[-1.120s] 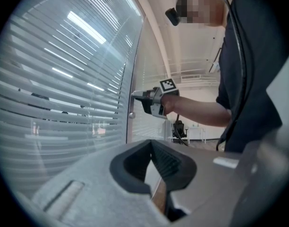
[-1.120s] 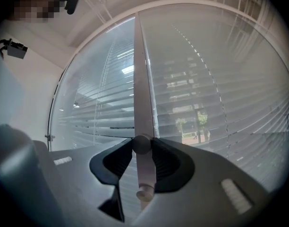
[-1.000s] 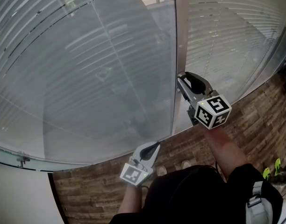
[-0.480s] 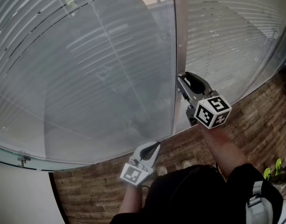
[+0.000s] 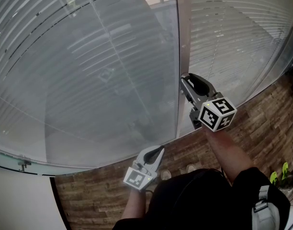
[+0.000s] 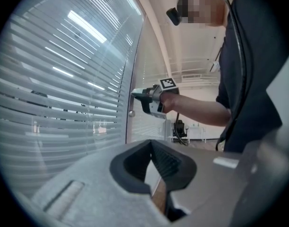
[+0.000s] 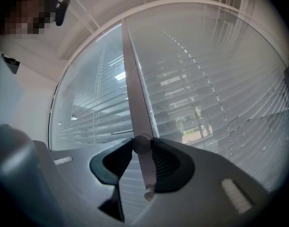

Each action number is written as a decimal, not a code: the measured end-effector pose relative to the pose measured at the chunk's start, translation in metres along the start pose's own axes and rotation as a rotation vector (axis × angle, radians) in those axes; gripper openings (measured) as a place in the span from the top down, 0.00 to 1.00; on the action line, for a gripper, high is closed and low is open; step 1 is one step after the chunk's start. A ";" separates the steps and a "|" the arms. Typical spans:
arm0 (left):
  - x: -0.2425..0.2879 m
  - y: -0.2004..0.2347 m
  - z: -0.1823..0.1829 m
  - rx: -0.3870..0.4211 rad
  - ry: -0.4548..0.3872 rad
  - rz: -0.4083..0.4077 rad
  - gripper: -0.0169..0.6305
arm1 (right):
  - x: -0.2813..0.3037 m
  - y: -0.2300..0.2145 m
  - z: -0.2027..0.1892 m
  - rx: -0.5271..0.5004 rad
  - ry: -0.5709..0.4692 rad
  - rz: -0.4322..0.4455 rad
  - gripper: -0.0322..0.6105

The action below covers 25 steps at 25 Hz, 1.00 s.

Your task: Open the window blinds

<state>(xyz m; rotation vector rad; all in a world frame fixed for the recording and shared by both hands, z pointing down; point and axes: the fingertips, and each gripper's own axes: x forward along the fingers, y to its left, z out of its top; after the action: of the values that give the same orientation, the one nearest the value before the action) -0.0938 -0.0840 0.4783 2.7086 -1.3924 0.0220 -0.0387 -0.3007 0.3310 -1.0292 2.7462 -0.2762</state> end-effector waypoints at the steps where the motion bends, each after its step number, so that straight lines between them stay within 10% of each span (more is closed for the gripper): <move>1: 0.000 0.000 0.000 0.000 -0.001 0.001 0.97 | 0.000 0.000 0.000 -0.001 0.000 0.000 0.74; 16: 0.007 -0.003 0.002 0.010 -0.007 -0.017 0.97 | -0.002 0.008 0.001 -0.108 0.021 0.054 0.61; 25: 0.010 -0.005 -0.002 0.007 0.003 -0.030 0.97 | -0.008 0.032 0.001 -0.686 0.110 0.079 0.55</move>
<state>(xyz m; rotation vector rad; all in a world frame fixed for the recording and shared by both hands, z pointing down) -0.0842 -0.0891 0.4802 2.7339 -1.3530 0.0285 -0.0522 -0.2717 0.3235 -1.0490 3.0355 0.6893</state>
